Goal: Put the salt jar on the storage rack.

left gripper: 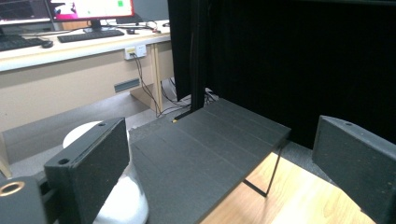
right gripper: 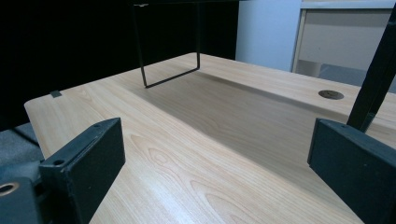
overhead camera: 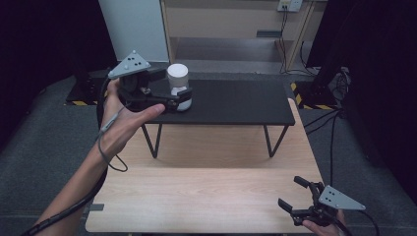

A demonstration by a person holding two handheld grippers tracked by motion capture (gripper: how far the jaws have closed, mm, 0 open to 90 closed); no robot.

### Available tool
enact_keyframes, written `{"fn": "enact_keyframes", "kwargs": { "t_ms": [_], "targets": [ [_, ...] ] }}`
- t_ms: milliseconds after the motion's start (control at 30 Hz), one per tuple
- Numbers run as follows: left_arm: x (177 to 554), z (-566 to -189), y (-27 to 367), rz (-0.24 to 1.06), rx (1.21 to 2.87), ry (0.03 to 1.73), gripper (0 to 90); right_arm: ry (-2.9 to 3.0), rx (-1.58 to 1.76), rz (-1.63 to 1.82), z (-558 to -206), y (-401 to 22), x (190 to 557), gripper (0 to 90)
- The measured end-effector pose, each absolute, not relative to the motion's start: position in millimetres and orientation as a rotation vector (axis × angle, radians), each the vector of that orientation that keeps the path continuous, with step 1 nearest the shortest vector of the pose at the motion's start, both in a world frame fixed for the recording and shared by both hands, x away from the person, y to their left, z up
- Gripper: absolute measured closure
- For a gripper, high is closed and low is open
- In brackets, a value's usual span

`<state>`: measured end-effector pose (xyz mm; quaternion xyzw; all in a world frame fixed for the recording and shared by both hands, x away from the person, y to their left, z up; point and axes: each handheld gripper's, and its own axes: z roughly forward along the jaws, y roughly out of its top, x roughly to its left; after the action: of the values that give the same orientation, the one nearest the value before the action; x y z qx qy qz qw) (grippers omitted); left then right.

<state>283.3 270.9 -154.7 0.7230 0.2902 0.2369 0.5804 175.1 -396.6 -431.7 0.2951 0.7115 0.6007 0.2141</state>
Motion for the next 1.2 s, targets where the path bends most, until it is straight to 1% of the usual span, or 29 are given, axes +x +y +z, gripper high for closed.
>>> {"fn": "enact_keyframes", "kwargs": {
  "t_ms": [100,267,367,767,1200],
  "targets": [
    [276,-161,274,0.533,1.694,0.670,2.9,1.972,0.818,1.669,-432,-397,175,4.1],
    [262,-168,278,0.551,1.720,0.637,2.9,1.977,0.818,1.669,-432,-396,176,4.1],
    [257,-172,283,0.540,1.709,0.633,2.9,1.976,0.818,1.668,-432,-396,175,4.1],
    [249,-187,297,0.512,1.689,0.617,3.0,1.977,0.826,1.664,-431,-395,175,4.1],
    [247,-193,297,0.531,1.702,0.592,3.3,1.983,0.821,1.664,-431,-395,176,4.1]
  ]
}}
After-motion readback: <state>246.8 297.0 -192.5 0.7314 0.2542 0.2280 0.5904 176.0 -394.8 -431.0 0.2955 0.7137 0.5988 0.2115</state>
